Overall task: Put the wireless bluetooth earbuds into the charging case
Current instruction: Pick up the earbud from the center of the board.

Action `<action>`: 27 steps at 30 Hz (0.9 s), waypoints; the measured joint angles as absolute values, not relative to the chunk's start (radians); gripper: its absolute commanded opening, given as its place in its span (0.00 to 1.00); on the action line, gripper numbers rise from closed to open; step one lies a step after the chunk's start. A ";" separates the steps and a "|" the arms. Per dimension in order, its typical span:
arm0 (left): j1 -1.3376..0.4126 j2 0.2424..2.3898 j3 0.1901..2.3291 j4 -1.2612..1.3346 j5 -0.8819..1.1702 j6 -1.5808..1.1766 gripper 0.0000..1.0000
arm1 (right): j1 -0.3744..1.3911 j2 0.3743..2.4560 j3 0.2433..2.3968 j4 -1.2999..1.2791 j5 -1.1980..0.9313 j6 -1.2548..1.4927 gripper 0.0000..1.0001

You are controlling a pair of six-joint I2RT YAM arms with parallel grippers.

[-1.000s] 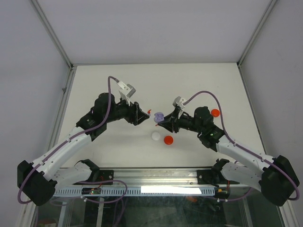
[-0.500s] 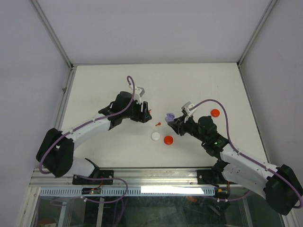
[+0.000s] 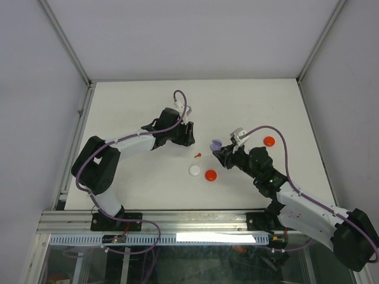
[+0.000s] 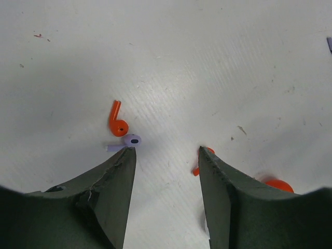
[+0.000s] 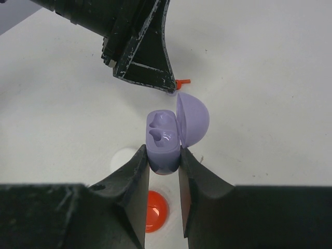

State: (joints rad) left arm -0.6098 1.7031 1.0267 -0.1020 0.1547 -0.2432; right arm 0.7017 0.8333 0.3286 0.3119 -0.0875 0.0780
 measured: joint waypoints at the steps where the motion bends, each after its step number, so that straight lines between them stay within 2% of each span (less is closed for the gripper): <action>1: -0.610 1.716 1.034 -0.099 0.154 -0.239 0.52 | 0.702 0.833 0.329 0.312 -0.086 0.078 0.00; 20: -0.610 1.854 1.097 -0.089 0.136 -0.167 0.51 | 0.698 0.824 0.313 0.318 -0.067 0.080 0.00; 27: -0.610 1.868 1.098 -0.093 0.136 -0.164 0.46 | 0.695 0.820 0.313 0.318 -0.067 0.081 0.00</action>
